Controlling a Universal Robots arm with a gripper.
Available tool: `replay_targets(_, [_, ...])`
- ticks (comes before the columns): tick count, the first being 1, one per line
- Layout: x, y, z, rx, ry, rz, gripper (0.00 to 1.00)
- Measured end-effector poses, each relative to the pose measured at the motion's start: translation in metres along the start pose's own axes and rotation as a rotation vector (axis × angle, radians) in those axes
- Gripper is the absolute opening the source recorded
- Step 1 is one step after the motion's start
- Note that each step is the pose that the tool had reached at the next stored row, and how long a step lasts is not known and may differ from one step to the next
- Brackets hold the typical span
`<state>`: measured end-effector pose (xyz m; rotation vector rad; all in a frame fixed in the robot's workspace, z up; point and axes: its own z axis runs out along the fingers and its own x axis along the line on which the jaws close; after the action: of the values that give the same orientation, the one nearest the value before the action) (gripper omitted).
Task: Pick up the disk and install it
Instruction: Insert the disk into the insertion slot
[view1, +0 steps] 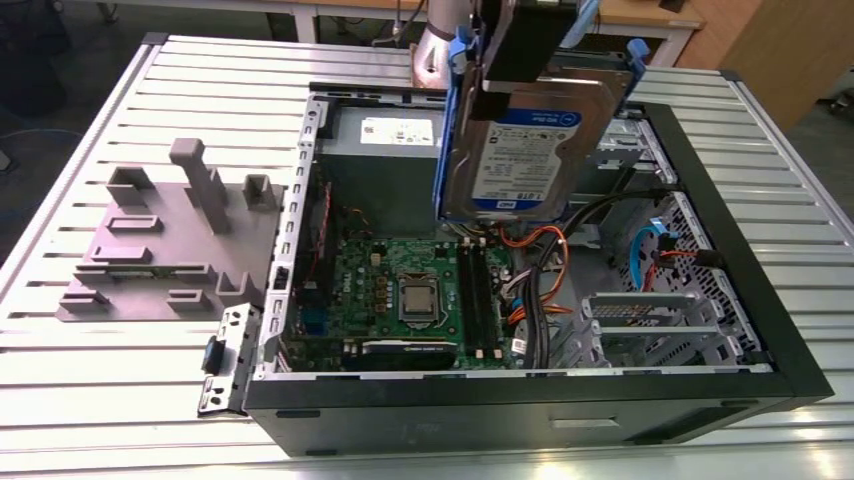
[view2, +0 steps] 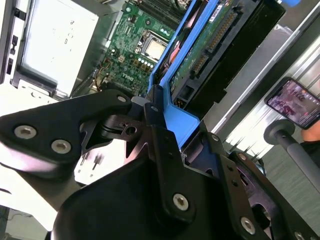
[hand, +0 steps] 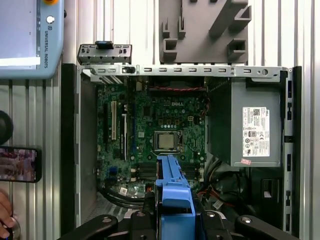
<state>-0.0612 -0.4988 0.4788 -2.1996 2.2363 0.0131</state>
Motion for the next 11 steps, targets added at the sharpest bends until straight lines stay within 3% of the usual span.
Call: replay_targets(11, [-0.0002,-0.0067,0.0001,0.0,0.0001,0.0,0.36])
